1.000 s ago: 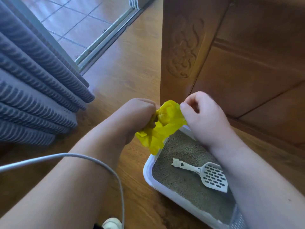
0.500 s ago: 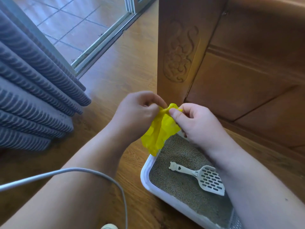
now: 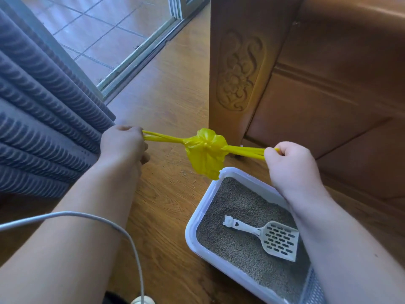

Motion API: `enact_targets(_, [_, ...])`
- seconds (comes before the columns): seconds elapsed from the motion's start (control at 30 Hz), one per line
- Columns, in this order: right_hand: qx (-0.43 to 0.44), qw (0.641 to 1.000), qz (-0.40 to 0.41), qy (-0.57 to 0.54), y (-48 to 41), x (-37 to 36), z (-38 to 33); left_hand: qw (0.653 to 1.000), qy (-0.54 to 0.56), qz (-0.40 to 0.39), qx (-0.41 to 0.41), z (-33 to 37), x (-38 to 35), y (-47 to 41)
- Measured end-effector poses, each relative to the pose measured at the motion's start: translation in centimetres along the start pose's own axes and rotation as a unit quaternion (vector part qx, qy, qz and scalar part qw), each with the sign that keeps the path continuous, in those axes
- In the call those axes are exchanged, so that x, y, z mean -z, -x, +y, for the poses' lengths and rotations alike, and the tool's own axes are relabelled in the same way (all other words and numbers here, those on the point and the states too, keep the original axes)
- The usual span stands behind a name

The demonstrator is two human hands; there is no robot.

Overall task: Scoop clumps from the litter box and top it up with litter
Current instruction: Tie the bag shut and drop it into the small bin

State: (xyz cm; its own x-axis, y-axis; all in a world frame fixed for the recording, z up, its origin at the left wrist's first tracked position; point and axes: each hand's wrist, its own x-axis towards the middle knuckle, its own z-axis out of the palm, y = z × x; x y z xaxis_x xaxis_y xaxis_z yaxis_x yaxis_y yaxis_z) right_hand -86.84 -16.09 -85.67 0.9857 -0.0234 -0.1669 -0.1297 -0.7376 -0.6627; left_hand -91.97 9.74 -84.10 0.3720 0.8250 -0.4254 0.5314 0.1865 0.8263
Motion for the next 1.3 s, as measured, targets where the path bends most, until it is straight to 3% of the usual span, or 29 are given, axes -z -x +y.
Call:
enact_targets(0.07, [0.018, 1.0, 0.007, -0.005, -0.1, -0.1, 0.4, 1.0, 0.027, 0.011, -0.003, 0.0, -0.3, -0.1])
enact_targets(0.17, [0.147, 0.986, 0.029, -0.069, 0.4, 0.2, -0.4, 0.996, 0.004, -0.02, -0.083, 1.0, -0.7, 1.2])
enact_targets(0.23, [0.21, 0.969, 0.008, -0.133, 1.0, 0.1, -1.6, 0.984, 0.001, -0.1, -0.146, 1.9, -1.1, 3.2])
enact_targets(0.37, [0.198, 0.937, -0.143, -0.25, 2.1, -1.5, -3.1, 0.909, -0.019, -0.322, -0.264, 1.9, -2.8, 6.9])
enact_targets(0.47, [0.186, 0.902, -0.219, -0.322, 2.6, -1.7, -3.3, 0.873, 0.031, -0.418, -0.248, 1.2, -3.3, 6.6])
enact_targets(0.6, [0.165, 0.893, -0.198, -0.368, 2.3, -0.8, -3.5, 0.861, 0.106, -0.456, -0.197, 1.4, -2.7, 5.6])
enact_targets(0.7, [0.139, 0.888, -0.175, -0.403, 2.1, -0.1, -4.1, 0.912, -0.055, -0.295, -0.278, 1.0, -2.6, 4.7])
enact_targets(0.77, [0.132, 0.878, -0.154, -0.434, 2.0, 0.7, -4.7, 0.907, -0.212, -0.25, -0.264, 0.4, -2.3, 3.8])
enact_targets(0.87, [0.13, 0.84, -0.147, -0.506, 2.3, 2.4, -6.1, 0.837, -0.409, -0.331, -0.151, -1.3, -2.1, 3.4])
enact_targets(0.93, [0.115, 0.813, -0.148, -0.551, 2.9, 3.6, -7.0, 0.792, -0.468, -0.376, -0.11, -2.3, -2.2, 4.3])
enact_targets(1.0, [0.105, 0.806, -0.147, -0.564, 3.6, 4.8, -7.6, 0.8, -0.44, -0.403, -0.065, -3.1, -2.3, 5.2])
enact_targets(1.13, [0.09, 0.833, -0.136, -0.528, 4.8, 8.1, -8.9, 0.868, -0.246, -0.431, 0.003, -3.4, -1.5, 7.7])
enact_targets(1.3, [0.082, 0.868, -0.11, -0.476, 7.1, 14.2, -10.8, 0.89, -0.184, -0.416, -0.021, -0.2, -0.9, 13.5])
